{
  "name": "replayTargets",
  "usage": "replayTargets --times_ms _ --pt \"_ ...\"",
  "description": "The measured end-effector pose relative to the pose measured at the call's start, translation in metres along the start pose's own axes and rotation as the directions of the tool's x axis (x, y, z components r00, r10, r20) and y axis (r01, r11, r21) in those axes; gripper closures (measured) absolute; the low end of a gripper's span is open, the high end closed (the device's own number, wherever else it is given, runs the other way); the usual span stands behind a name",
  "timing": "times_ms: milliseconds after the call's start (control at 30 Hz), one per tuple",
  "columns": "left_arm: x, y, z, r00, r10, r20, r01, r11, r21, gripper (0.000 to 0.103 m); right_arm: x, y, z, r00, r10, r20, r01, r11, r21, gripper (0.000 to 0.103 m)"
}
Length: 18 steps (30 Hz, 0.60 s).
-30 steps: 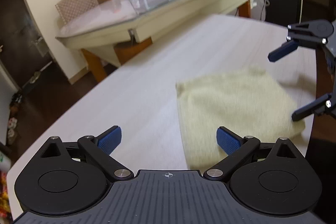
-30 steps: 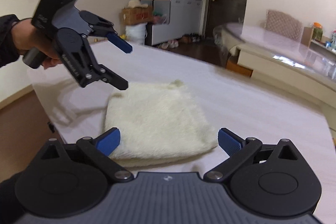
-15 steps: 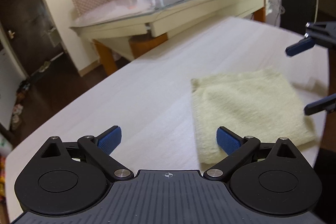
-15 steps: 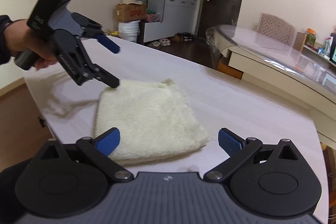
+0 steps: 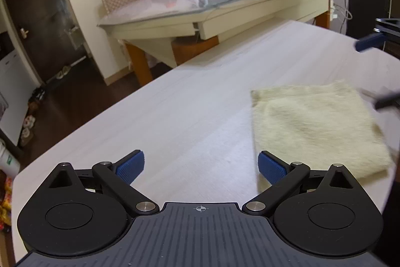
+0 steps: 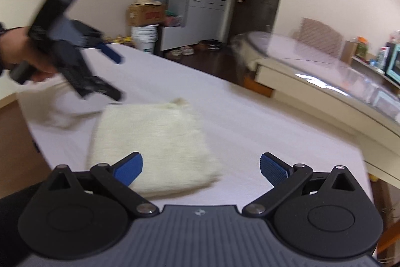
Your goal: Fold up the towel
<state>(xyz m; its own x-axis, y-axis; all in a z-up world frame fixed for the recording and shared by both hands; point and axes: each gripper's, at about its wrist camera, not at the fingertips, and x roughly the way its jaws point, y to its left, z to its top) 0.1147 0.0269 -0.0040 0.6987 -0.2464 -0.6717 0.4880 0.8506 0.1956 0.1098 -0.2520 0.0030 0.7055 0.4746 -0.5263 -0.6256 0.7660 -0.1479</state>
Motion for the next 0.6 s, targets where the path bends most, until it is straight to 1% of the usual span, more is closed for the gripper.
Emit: replayTargets --times_ms 167,300,367,433,533,600 --pt "-0.017 -0.03 -0.009 0.999 -0.03 0.016 0.03 0.999 0.032 0.003 0.015 -0.02 0.002 0.999 -0.031 -0.028 0.031 0.999 -0.016 0.001" --pt "-0.016 -0.045 -0.011 0.998 -0.061 0.032 0.061 0.998 0.011 0.003 0.034 -0.035 0.011 0.998 -0.045 -0.042 0.044 0.999 -0.029 0.001" --pt "-0.009 -0.055 -0.01 0.998 -0.052 0.027 0.051 0.998 0.032 0.003 0.043 -0.04 0.013 0.997 -0.045 -0.058 0.043 0.998 -0.034 0.001" --pt "-0.003 -0.058 -0.009 0.999 -0.046 0.018 0.045 0.998 0.052 0.003 0.057 -0.043 0.014 0.995 -0.034 -0.097 0.028 0.998 -0.057 0.001" --pt "0.003 -0.055 -0.009 0.999 -0.048 0.01 0.048 0.997 0.058 0.001 0.066 -0.045 0.012 0.993 -0.016 -0.118 0.007 0.997 -0.075 0.001" --pt "0.006 -0.05 -0.01 0.999 -0.048 0.006 0.048 0.997 0.054 0.001 0.065 -0.045 0.011 0.994 -0.008 -0.113 0.0 0.998 -0.07 0.001"
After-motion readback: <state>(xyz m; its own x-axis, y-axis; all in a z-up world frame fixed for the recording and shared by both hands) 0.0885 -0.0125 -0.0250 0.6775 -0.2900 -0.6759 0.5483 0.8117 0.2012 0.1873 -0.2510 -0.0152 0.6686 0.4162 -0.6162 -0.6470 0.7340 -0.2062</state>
